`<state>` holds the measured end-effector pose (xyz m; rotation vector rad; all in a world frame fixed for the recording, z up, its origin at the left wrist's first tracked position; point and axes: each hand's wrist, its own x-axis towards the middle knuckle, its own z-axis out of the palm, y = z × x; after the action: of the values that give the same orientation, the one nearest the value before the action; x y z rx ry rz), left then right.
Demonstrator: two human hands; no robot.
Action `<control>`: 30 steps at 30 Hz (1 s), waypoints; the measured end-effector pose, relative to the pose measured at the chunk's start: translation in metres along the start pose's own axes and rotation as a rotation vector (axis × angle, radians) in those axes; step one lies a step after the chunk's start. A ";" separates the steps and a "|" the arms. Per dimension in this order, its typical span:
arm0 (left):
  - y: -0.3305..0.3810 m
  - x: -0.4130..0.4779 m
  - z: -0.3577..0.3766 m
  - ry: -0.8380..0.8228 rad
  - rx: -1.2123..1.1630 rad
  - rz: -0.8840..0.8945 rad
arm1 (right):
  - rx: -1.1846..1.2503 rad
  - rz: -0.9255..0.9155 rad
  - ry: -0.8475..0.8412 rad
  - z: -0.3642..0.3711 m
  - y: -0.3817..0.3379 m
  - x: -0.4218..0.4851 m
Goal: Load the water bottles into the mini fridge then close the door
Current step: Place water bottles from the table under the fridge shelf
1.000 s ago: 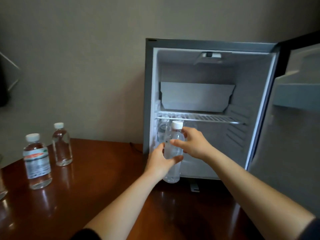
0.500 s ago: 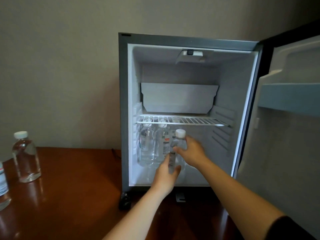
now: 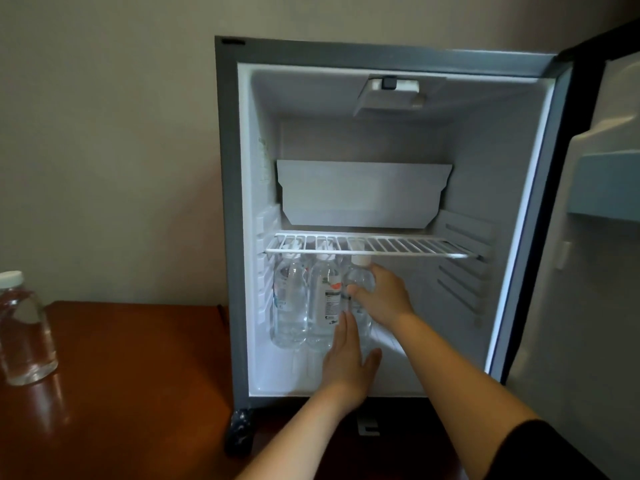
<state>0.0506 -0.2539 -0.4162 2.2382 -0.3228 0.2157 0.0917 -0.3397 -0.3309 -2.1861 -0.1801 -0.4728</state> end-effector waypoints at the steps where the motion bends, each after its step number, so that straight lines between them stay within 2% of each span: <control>1: -0.001 0.003 0.002 -0.001 0.011 0.004 | 0.012 -0.003 0.005 0.001 0.002 0.003; 13: -0.002 0.015 0.007 -0.036 0.006 -0.024 | 0.013 -0.017 0.028 0.007 0.006 0.015; 18: 0.003 0.007 -0.024 0.026 -0.035 -0.024 | -0.039 0.028 0.035 0.001 0.012 -0.005; 21: 0.006 -0.006 -0.053 0.001 -0.026 -0.041 | -0.135 0.027 0.064 -0.008 0.008 -0.017; 24: 0.007 -0.023 -0.077 -0.041 -0.020 -0.058 | -0.177 0.030 0.020 -0.016 -0.002 -0.027; 30: 0.010 -0.067 -0.135 -0.017 0.008 -0.070 | -0.222 -0.140 -0.130 -0.015 -0.038 -0.061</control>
<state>-0.0221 -0.1446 -0.3413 2.2561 -0.2523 0.1610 0.0203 -0.3260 -0.3190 -2.4339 -0.3684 -0.4459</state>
